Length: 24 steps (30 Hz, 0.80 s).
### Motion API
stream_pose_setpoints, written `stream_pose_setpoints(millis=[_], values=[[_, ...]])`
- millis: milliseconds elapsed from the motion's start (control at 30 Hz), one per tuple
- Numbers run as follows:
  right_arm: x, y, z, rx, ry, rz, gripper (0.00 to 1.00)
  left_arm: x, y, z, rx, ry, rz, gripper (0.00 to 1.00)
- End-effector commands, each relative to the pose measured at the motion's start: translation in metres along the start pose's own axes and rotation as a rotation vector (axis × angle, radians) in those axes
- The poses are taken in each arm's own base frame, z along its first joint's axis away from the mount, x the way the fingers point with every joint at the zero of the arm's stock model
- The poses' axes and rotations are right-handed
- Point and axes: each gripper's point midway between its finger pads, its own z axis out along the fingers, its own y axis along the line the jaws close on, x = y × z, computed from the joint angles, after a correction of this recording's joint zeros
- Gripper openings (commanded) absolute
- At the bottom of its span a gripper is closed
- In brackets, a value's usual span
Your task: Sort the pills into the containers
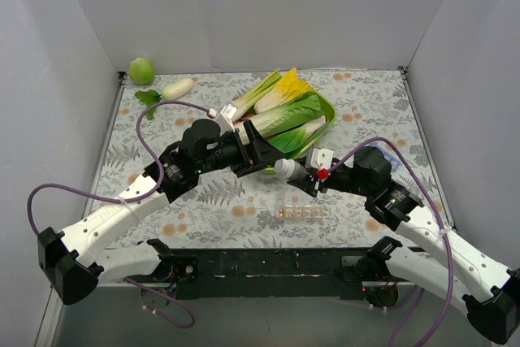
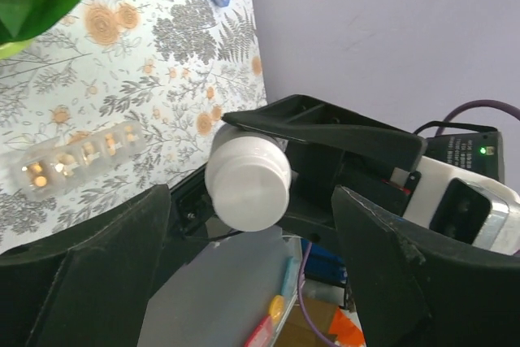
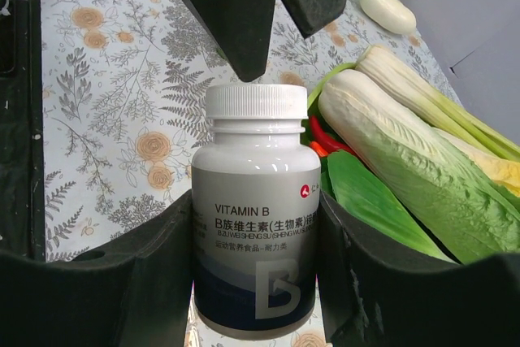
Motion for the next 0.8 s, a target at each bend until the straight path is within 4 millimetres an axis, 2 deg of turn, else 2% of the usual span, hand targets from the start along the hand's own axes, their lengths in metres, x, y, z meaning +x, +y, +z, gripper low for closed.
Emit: stream_pose_setpoints(millis=[0, 233, 267, 333, 500, 767], values=[[-0.021, -0.013, 0.000, 0.042, -0.041, -0.064, 0.01, -0.006, -0.025, 0.001, 0.062, -0.034, -0.036, 0.79], [-0.024, -0.014, 0.001, 0.046, -0.047, -0.059, 0.01, 0.004, -0.018, 0.009, 0.048, 0.001, -0.036, 0.72], [-0.023, -0.014, 0.001, 0.045, -0.044, -0.055, 0.01, 0.004, -0.017, 0.010, 0.046, 0.004, -0.038, 0.67], [-0.023, -0.013, 0.001, 0.042, -0.044, -0.052, 0.01, 0.006, -0.019, 0.010, 0.053, 0.012, -0.035, 0.64], [-0.022, -0.012, 0.001, 0.038, -0.045, -0.036, 0.01, 0.011, -0.020, 0.013, 0.067, 0.043, -0.015, 0.51], [-0.024, -0.011, 0.001, 0.037, -0.049, -0.011, 0.01, 0.025, -0.017, 0.015, 0.089, 0.112, 0.032, 0.39]])
